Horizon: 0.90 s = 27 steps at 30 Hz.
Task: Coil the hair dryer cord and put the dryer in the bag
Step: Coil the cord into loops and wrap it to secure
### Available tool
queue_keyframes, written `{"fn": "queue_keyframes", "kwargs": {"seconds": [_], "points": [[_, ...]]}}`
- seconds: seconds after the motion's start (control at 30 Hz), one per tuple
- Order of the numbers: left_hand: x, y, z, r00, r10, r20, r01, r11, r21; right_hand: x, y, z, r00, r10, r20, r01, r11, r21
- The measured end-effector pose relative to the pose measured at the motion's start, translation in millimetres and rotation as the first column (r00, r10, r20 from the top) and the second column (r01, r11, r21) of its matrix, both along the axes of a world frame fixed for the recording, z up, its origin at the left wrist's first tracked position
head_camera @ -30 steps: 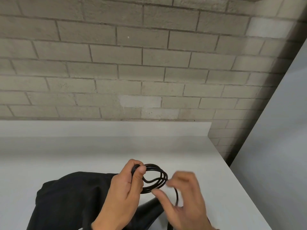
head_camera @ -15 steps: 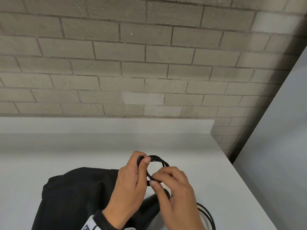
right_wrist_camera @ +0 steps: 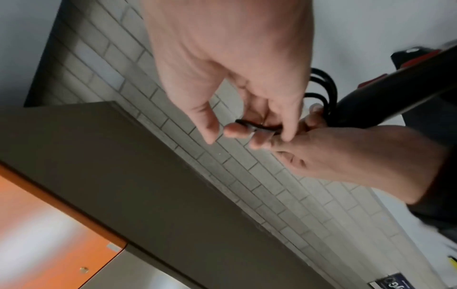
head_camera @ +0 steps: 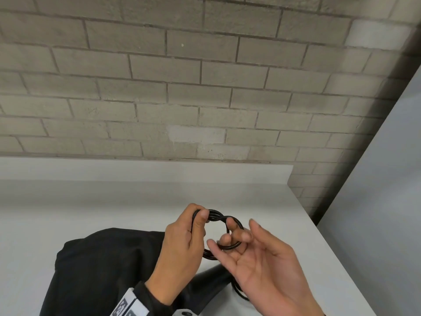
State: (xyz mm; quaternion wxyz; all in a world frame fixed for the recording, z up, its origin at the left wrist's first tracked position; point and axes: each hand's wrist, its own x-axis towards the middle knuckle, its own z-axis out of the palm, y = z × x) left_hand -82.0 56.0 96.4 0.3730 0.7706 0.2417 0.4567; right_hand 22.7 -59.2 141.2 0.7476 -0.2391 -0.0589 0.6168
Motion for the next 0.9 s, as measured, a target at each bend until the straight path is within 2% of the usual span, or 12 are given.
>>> {"fn": "queue_keyframes", "kwargs": {"seconds": [0.2,0.3,0.37,0.4,0.43,0.47,0.53,0.6,0.67,0.8,0.83,0.9], "points": [[-2,1,0,0.998,-0.05,0.022,0.052,0.995,-0.082,-2,2,-14,0.997,0.044,0.057,-0.047,0.998,0.049],[-1,0,1,0.999,-0.044,0.017,0.046,0.994,-0.098,-9,1,-26,0.954,0.056,0.296,-0.076,0.996,0.056],[-1,0,2,1.0,-0.015,0.003,0.016,0.995,-0.097,-16,-1,-38,0.855,-0.001,0.518,-0.049,0.995,0.084],[-1,0,2,1.0,-0.007,0.001,0.007,0.996,-0.092,-19,-3,-44,0.751,-0.06,0.657,-0.008,0.995,0.1],[-1,0,2,1.0,-0.004,0.0,0.004,0.997,-0.081,-20,-4,-50,0.576,-0.132,0.807,0.065,0.991,0.115],[-1,0,2,1.0,-0.007,0.0,0.007,0.997,-0.071,-21,-5,-53,0.326,-0.185,0.927,0.147,0.979,0.144],[-2,-2,2,1.0,-0.011,0.0,0.011,0.998,-0.061,-21,-5,-61,-0.154,-0.219,0.964,0.25,0.935,0.252],[-1,-3,1,1.0,-0.014,-0.001,0.014,0.998,-0.055,-20,-1,-70,-0.392,-0.221,0.893,0.26,0.904,0.339],[-1,-4,-1,1.0,-0.003,0.001,0.003,0.999,-0.045,-23,4,-76,-0.507,-0.222,0.833,0.254,0.885,0.39],[-2,-4,-3,0.999,-0.037,0.012,0.037,0.998,-0.047,-34,8,-72,-0.437,-0.258,0.862,0.381,0.814,0.437],[-3,-4,-4,0.999,-0.05,0.012,0.05,0.998,-0.046,-37,8,-68,-0.359,-0.265,0.895,0.435,0.801,0.412],[-5,-6,-3,0.998,-0.063,0.012,0.063,0.997,-0.043,-43,9,-58,-0.073,-0.285,0.956,0.495,0.822,0.283]]}}
